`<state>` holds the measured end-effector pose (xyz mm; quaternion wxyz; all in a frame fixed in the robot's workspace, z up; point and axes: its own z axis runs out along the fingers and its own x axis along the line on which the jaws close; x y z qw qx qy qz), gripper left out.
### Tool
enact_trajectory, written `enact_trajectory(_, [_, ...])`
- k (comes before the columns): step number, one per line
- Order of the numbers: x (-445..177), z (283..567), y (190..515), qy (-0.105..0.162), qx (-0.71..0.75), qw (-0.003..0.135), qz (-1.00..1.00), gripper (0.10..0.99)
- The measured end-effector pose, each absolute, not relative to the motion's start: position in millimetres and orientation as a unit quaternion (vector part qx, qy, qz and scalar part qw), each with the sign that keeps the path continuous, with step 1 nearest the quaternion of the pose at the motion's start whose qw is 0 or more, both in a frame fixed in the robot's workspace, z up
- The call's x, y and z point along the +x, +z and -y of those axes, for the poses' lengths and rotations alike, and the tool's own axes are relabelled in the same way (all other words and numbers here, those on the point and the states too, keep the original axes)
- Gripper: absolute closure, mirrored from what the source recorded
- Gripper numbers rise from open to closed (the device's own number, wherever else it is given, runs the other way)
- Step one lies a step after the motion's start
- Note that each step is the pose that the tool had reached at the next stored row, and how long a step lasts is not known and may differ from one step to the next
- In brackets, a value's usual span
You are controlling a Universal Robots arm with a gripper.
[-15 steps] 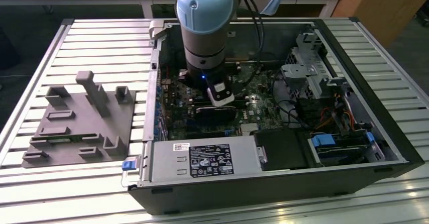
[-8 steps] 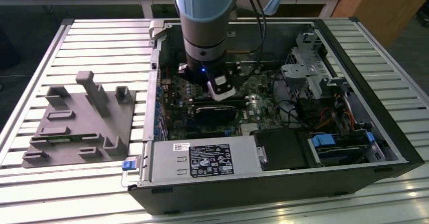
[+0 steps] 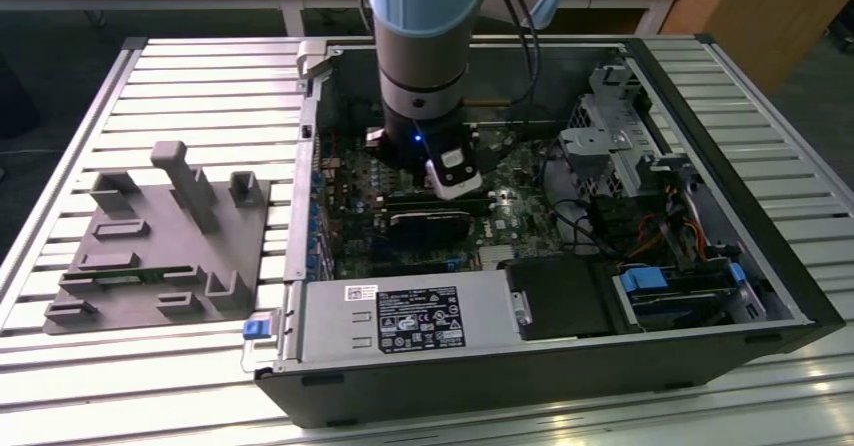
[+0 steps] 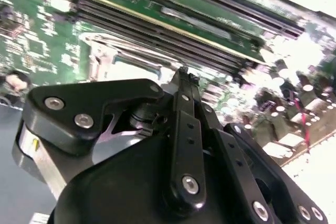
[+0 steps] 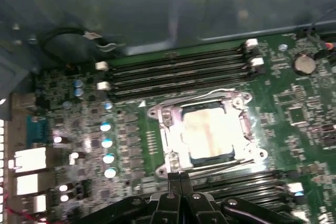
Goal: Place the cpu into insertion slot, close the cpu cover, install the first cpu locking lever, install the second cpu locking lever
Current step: 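Install the second cpu locking lever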
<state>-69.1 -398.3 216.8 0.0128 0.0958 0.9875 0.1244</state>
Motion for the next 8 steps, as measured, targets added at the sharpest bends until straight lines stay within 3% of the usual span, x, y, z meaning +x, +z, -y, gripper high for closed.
enact_trajectory(8, [-49, 395, 217, 0.114, 0.096, 0.013, -0.989, 0.980])
